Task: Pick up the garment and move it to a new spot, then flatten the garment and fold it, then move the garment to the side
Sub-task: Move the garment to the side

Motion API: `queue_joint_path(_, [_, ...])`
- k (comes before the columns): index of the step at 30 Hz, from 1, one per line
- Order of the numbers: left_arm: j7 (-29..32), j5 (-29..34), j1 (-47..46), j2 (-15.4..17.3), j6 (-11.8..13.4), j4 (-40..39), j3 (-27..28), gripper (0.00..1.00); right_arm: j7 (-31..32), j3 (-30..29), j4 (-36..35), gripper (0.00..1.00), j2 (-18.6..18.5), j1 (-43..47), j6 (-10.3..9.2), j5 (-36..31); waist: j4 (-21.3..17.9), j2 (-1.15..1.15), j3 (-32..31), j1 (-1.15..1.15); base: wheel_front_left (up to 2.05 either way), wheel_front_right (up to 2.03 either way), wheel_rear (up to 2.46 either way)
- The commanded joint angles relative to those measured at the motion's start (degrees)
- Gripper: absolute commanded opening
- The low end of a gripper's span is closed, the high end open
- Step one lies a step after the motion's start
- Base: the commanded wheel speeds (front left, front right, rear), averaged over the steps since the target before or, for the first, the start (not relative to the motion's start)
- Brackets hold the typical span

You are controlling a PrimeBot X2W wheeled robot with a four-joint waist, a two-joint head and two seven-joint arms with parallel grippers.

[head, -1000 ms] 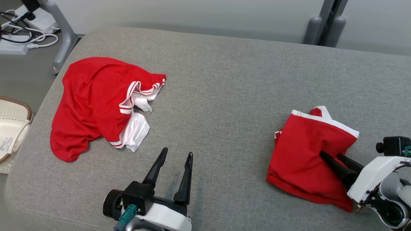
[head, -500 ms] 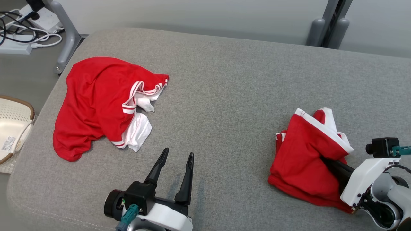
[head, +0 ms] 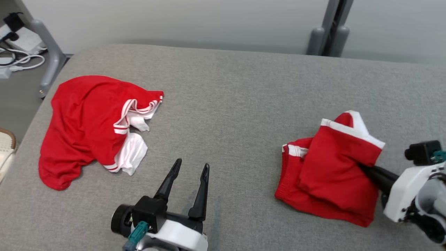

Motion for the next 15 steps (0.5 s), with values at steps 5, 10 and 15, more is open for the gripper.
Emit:
queue_joint_path(5, [-0.2, 1.1, -3.6, 0.3, 0.5, -2.2, -0.5, 1.0, 1.2, 2.5, -0.4, 0.0, -5.1, -4.9, -0.01, -0.9, -3.1, 0.0, 4.1, 0.0, 0.0, 0.0, 0.0])
queue_joint_path(10, [-0.2, 0.6, -6.0, 0.3, 1.1, -3.1, -1.3, 1.0, 1.0, 4.0, -1.0, 0.0, -8.1, -8.4, -0.01, -0.9, -4.8, 0.0, 6.5, 0.0, 0.0, 0.0, 0.0])
queue_joint_path(15, [-0.2, 0.5, -7.4, 0.3, 1.5, -3.5, -1.6, 1.0, 1.9, 5.4, -0.1, 0.0, -11.5, -10.7, -0.01, -4.1, -5.8, 0.0, 8.1, 0.0, 0.0, 0.0, 0.0])
